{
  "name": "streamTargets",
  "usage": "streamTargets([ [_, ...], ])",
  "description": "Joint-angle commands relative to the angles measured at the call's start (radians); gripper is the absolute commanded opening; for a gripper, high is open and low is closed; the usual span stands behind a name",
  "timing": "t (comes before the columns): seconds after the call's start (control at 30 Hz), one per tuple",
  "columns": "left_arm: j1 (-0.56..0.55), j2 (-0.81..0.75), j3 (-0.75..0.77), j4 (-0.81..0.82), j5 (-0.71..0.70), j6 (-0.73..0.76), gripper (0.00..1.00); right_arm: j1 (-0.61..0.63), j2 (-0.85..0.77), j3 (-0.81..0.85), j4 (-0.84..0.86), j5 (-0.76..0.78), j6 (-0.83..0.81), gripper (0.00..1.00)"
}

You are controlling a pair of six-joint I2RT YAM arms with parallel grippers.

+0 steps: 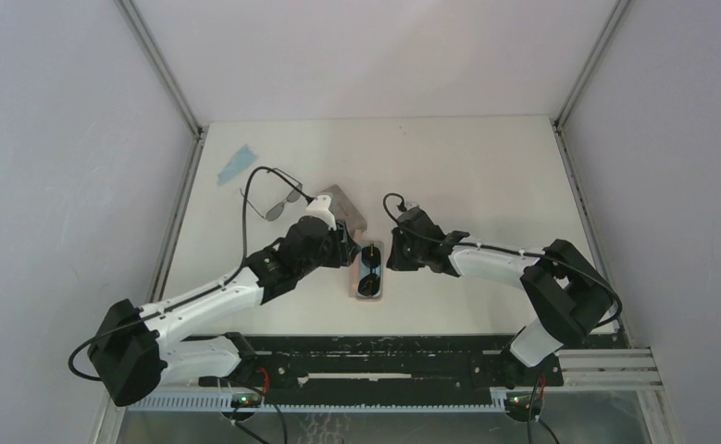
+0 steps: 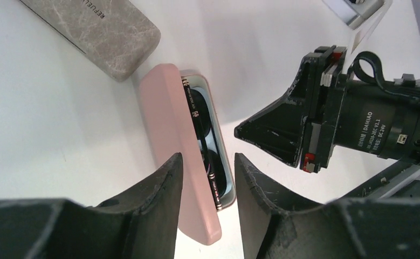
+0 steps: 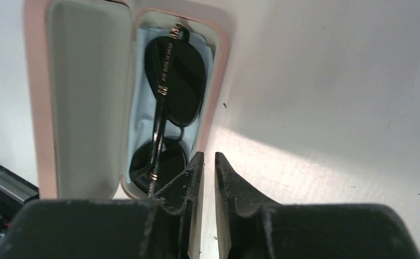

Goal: Organize the sunglasses
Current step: Place the sunglasses in the sunglasses case, then close the sunglasses case at the center of the board.

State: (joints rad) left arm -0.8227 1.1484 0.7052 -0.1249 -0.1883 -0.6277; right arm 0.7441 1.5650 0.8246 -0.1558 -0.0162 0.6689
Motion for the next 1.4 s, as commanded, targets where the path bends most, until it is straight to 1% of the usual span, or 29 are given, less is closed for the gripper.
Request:
streamTargets([
  [0.0,0.030,-0.014,-0.044,0.099,0.074,0.032,0.43,-0.022,-0.021,-0.025,0.082,-0.045,0.014,0.11],
  [0.33,0.062,0.041,-0.090,0.146,0.095,0.026,0.35,-0.051,0.024,-0.057,0.156,-0.121,0.041,0.10],
  [0.6,0.062,0.078,-0.097,0.165,0.102,0.030,0.30,-0.058,0.059,-0.057,0.159,-0.116,0.044,0.04],
  [0.83,0.062,0.118,-0.095,0.186,0.134,0.029,0.27,-0.058,0.078,-0.058,0.171,-0.131,0.044,0.02],
  [1.03,0.062,0.126,-0.103,0.197,0.150,0.028,0.24,-0.060,0.111,-0.055,0.215,-0.184,0.056,0.02],
  [1.37,0.052,0.169,-0.106,0.230,0.202,0.014,0.23,-0.061,0.138,-0.039,0.226,-0.197,0.060,0.02],
])
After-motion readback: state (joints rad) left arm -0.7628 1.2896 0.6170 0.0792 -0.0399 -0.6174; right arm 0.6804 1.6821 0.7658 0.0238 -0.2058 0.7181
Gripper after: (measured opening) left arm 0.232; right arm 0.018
